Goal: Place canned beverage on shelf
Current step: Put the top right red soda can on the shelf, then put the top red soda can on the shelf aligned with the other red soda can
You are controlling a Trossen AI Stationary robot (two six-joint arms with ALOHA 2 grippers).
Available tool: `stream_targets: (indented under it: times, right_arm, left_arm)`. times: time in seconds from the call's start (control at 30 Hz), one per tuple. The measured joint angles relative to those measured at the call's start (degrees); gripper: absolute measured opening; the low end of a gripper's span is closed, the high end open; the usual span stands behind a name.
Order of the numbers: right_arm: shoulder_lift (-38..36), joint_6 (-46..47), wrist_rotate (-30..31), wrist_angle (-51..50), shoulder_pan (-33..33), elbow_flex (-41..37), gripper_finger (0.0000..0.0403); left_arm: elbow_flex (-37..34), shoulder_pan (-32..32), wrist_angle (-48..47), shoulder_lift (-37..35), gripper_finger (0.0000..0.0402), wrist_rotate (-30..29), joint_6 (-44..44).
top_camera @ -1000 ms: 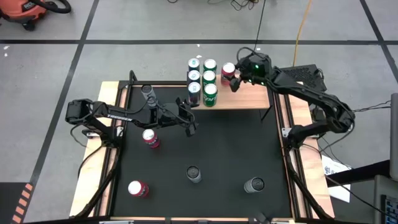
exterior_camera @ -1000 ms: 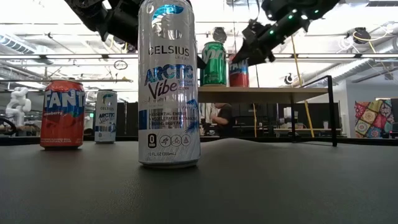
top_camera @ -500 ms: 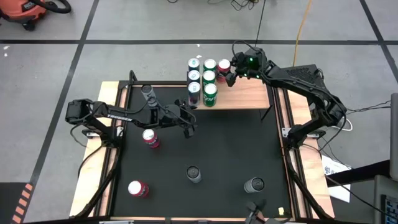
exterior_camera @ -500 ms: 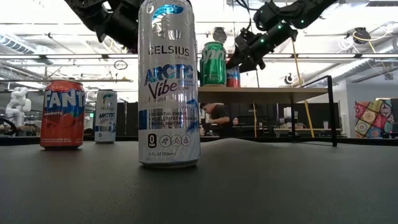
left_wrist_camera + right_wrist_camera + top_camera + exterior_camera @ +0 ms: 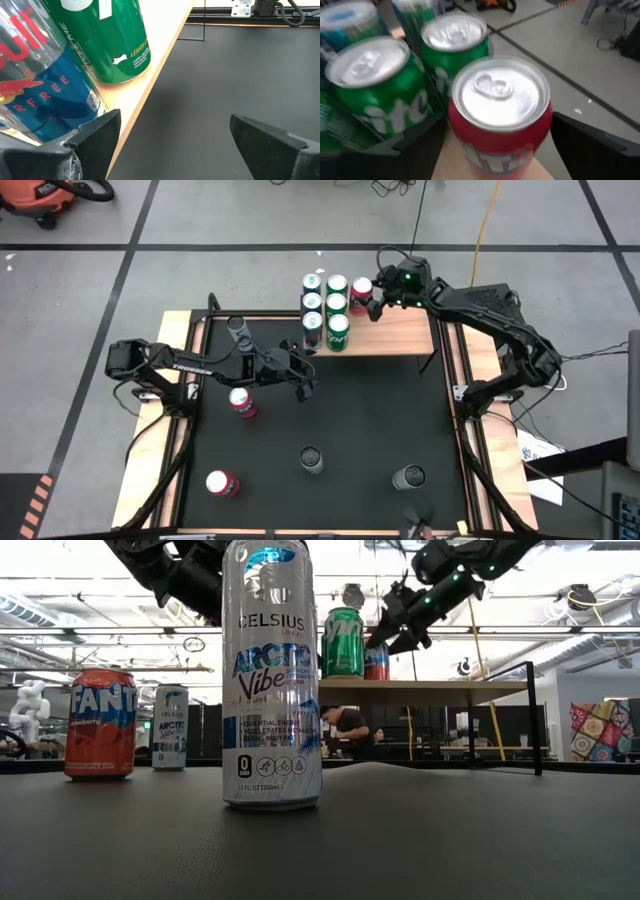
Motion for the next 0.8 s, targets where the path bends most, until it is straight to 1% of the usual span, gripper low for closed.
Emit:
stream_targets:
  times: [0.2, 0.27, 0.37, 0.5, 0.63, 0.7, 0.8]
  right_arm:
    - [-4.3, 1.2, 0.1, -1.2, 0.5, 0.0, 0.0343]
    - [-6.4, 3.0, 0.7, -2.2, 1.1, 0.0, 0.0340]
    - [-9.9, 3.5, 3.0, -5.7, 3.2, 0.0, 0.0339]
    - [-14.6, 4.1, 7.2, -6.8, 8.8, -2.4, 0.0339]
    - [-19.0, 6.7, 8.3, -4.0, 15.4, -7.2, 0.0339]
    - [-20.7, 8.3, 8.5, -0.7, 19.0, -10.9, 0.0339]
    - [-22.3, 10.4, 9.0, 5.7, 24.0, -17.0, 0.0339]
  left_arm:
    - [0.0, 0.0, -0.5, -0.3, 0.0374, -0.2, -0.4]
    - [0.0, -0.4, -3.3, -1.6, 0.0374, -1.1, -2.0]
    - [0.0, -2.5, -13.3, -6.3, 0.0374, -6.7, -6.9]
    - [0.0, -8.6, -27.0, -13.4, 0.0374, -16.8, -15.3]
    - [0.0, -17.2, -36.6, -18.2, 0.0374, -24.9, -23.9]
    - [0.0, -21.2, -40.3, -19.8, 0.0374, -26.2, -27.2]
    - [0.0, -25.6, -46.4, -21.7, 0.0374, -26.2, -32.8]
